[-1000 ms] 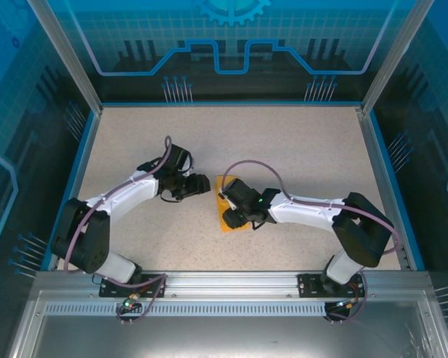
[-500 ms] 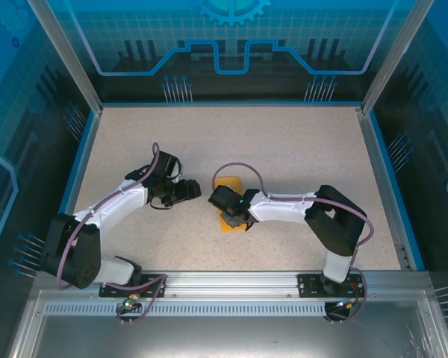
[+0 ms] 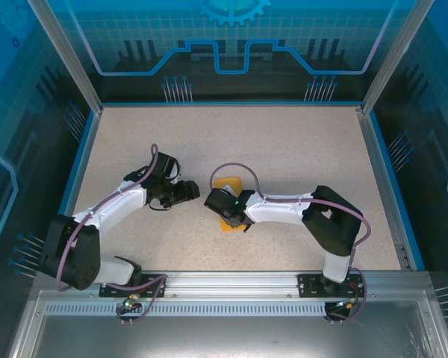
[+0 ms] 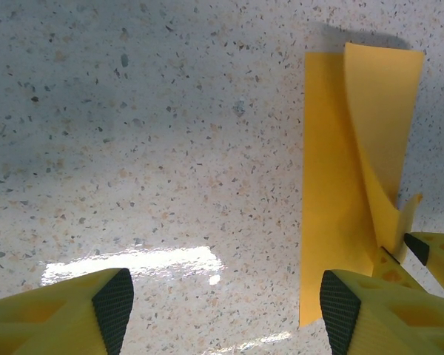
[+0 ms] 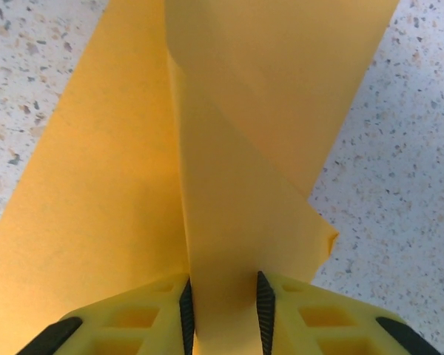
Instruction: Fold a paper plane with a square sheet of paper (pick it up from the middle)
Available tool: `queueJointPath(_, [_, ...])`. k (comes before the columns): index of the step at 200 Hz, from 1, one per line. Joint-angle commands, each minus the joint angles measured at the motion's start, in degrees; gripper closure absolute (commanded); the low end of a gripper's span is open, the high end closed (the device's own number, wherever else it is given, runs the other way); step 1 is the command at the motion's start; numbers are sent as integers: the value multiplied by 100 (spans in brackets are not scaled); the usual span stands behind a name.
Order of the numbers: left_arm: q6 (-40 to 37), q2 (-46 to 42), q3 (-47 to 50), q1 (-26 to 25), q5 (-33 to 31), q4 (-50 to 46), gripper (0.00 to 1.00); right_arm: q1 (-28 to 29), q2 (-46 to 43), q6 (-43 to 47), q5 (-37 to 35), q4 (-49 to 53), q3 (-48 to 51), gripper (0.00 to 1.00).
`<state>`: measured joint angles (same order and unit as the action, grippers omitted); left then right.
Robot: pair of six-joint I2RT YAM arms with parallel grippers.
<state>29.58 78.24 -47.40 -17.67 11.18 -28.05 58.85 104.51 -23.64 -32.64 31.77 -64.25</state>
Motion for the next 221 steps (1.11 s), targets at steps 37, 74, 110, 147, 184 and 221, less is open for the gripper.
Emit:
queueJointPath(37, [-146,-15,88,80,96,-51,28,179,-79,-129,-341,344,-264,78])
queueJointPath(74, [-146,33,76,83,134,-34,29,219,-196,-149,-429,458,-334,83])
queueJointPath(110, [-162,36,65,81,155,-25,28,217,-406,-150,-496,540,-376,89])
queueJointPath(147, [-190,8,21,80,134,-92,28,208,-750,-149,-442,495,-342,92])
queueJointPath(184, [-220,-227,-68,208,119,-274,28,116,-1484,-169,-43,193,-193,95])
queueJointPath(221, [-160,-785,-137,395,184,-436,28,-535,-2559,-559,1572,-969,490,96])
